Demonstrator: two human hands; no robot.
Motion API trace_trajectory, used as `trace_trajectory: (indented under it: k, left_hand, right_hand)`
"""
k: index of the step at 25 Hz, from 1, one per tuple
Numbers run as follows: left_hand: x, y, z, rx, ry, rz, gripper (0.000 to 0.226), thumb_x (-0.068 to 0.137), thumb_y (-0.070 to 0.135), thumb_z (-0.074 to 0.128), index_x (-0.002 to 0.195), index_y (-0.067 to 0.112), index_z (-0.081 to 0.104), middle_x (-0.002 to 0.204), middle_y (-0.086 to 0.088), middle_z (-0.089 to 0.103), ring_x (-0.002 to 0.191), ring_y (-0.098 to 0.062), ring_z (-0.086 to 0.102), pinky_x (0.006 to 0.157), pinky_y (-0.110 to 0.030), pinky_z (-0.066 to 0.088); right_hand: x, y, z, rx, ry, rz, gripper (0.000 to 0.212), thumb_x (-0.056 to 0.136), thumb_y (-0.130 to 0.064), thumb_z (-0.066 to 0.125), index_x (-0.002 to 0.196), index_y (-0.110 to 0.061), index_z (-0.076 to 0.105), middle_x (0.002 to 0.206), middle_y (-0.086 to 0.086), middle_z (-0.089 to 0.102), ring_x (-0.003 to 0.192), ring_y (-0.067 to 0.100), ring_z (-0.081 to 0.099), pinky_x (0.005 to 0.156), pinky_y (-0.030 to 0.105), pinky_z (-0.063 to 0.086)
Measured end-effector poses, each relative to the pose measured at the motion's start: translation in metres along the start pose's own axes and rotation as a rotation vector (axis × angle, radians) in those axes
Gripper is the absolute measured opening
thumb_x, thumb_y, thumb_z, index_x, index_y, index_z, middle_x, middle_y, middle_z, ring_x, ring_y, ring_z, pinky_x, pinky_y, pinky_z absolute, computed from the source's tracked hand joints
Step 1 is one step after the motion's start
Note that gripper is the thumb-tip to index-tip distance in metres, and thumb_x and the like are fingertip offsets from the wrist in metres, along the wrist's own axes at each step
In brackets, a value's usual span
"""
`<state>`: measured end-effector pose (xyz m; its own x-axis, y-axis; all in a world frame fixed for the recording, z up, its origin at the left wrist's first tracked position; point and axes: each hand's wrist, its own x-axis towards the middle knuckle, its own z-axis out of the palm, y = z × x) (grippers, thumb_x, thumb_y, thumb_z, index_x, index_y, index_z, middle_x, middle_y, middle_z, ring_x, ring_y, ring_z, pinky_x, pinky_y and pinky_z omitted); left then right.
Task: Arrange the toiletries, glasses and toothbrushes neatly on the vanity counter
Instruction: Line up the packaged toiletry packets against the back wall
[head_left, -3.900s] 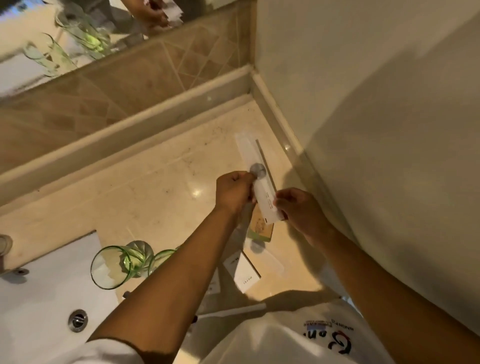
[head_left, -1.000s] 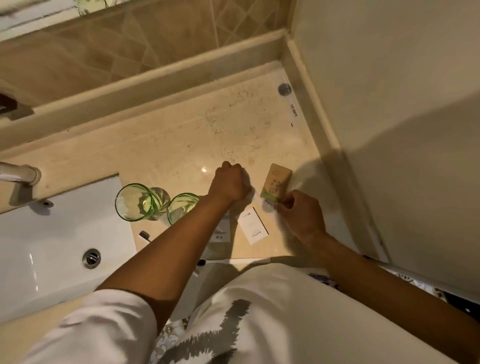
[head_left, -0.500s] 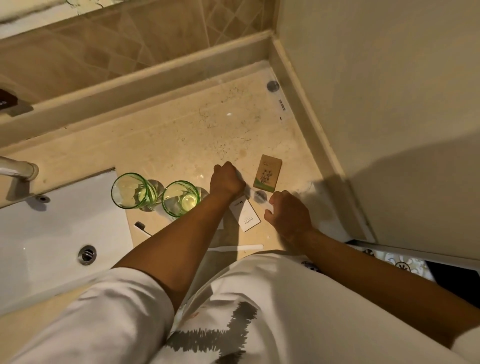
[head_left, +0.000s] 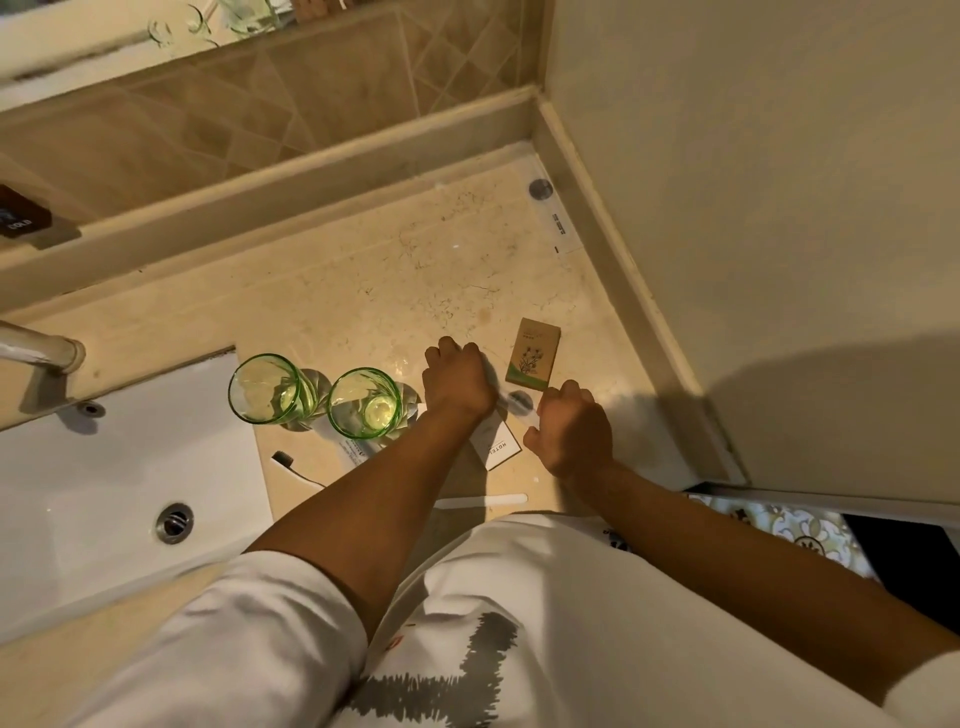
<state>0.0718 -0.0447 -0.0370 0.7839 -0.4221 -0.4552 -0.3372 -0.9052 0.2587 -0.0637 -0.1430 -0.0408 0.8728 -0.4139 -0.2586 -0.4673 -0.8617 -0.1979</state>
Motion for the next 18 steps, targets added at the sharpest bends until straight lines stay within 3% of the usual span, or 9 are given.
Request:
trace_trajectory:
  k: [3,7,13,15,18]
  left_hand:
    - [-0.004,-0.002,0.0,0.015,0.0,0.029,0.049,0.089,0.017,0.065,0.135,0.007,0.053,0.138,-0.019,0.047,0.129,-0.039,0.043,0.101,-0.043,0.045]
    - [-0.008,-0.004,0.001,-0.057,0.009,0.05,0.049,0.09,0.014,0.062,0.137,0.005,0.05,0.137,-0.021,0.049,0.128,-0.04,0.046,0.101,-0.044,0.044]
    - [-0.008,-0.009,-0.008,-0.382,0.134,-0.09,0.048,0.09,0.004,0.059,0.138,0.003,0.051,0.137,-0.023,0.048,0.124,-0.041,0.052,0.104,-0.038,0.042]
    - [-0.005,-0.009,-0.016,-0.504,0.145,-0.135,0.042,0.091,0.004,0.058,0.133,0.003,0.057,0.136,-0.023,0.049,0.118,-0.039,0.058,0.101,-0.035,0.047]
    - [0.004,-0.009,-0.032,-0.731,0.156,-0.172,0.032,0.089,0.001,0.06,0.12,0.005,0.062,0.125,-0.022,0.06,0.102,-0.037,0.068,0.089,-0.038,0.059]
  right_hand:
    - [-0.003,-0.003,0.001,-0.01,0.009,-0.002,0.033,0.096,-0.024,0.049,0.12,-0.003,0.057,0.115,0.016,0.065,0.101,0.029,0.063,0.086,0.03,0.048]
    - [-0.012,0.003,0.006,0.216,0.068,-0.01,0.034,0.093,-0.016,0.059,0.125,-0.003,0.056,0.107,0.017,0.07,0.095,0.035,0.068,0.083,0.034,0.053]
    - [-0.019,0.011,0.01,0.484,0.206,-0.032,0.014,0.089,-0.008,0.069,0.089,0.006,0.069,0.08,0.023,0.066,0.068,0.037,0.062,0.059,0.035,0.051]
    - [-0.016,0.013,0.004,0.614,0.242,-0.012,0.011,0.087,-0.004,0.07,0.085,0.006,0.067,0.075,0.021,0.064,0.064,0.034,0.059,0.056,0.035,0.05]
    - [-0.008,0.016,-0.008,0.866,0.161,0.109,0.007,0.088,-0.005,0.067,0.088,0.002,0.065,0.073,0.017,0.067,0.065,0.029,0.063,0.06,0.039,0.054]
